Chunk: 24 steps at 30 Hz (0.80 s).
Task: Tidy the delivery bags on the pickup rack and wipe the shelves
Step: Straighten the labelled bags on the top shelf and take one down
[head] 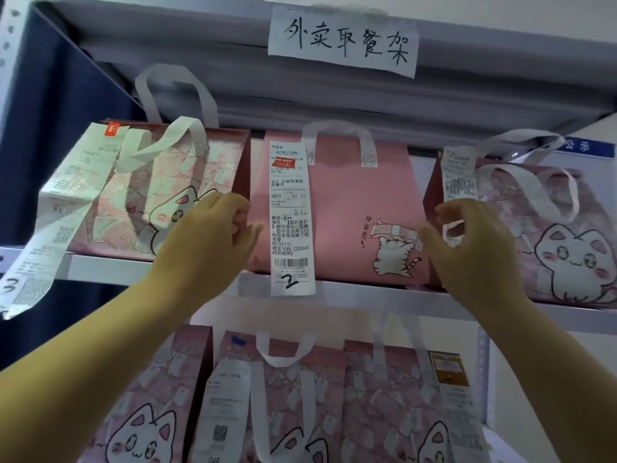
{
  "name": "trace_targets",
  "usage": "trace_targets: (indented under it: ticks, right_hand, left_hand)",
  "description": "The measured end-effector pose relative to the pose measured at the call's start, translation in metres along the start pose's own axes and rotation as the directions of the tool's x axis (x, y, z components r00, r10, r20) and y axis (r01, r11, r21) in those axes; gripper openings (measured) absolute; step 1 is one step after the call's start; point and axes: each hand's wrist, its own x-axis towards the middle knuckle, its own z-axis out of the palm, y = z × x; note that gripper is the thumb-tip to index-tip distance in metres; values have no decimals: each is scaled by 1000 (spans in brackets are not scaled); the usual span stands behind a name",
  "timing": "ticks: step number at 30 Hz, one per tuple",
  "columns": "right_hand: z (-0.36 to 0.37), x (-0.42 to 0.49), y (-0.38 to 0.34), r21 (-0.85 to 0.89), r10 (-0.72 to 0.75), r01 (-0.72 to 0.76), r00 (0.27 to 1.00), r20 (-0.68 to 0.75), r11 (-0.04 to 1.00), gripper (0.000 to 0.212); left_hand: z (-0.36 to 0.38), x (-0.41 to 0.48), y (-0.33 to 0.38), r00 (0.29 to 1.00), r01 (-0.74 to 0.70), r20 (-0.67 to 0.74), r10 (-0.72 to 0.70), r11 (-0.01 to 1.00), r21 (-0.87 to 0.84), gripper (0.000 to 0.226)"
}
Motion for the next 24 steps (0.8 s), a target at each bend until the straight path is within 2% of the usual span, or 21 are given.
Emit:
trace_targets:
  ticks: [4,8,14,18,24]
  right_hand:
    - [-6,-4,1,20,-63,63,998,21,998,15]
    - [-12,-10,9,-35,-73,74,996,44,997,11]
    - [-34,-13,31,-150,45,-31,995,90,988,17]
    - [-54,-11,55,-218,103,-87,992,67,972,19]
    - [-83,-7,113,-297,171,-164,985,-2,941,24]
  left_hand:
    - [-4,0,19,991,-135,24,135,991,-20,23]
    - [1,8,38,975,-204,76,211,975,-83,35]
    - [20,16,70,945,-290,111,309,944,-159,38]
    - [38,20,96,923,-325,139,358,921,-214,38]
    - [73,26,149,926,-329,135,353,929,-167,40]
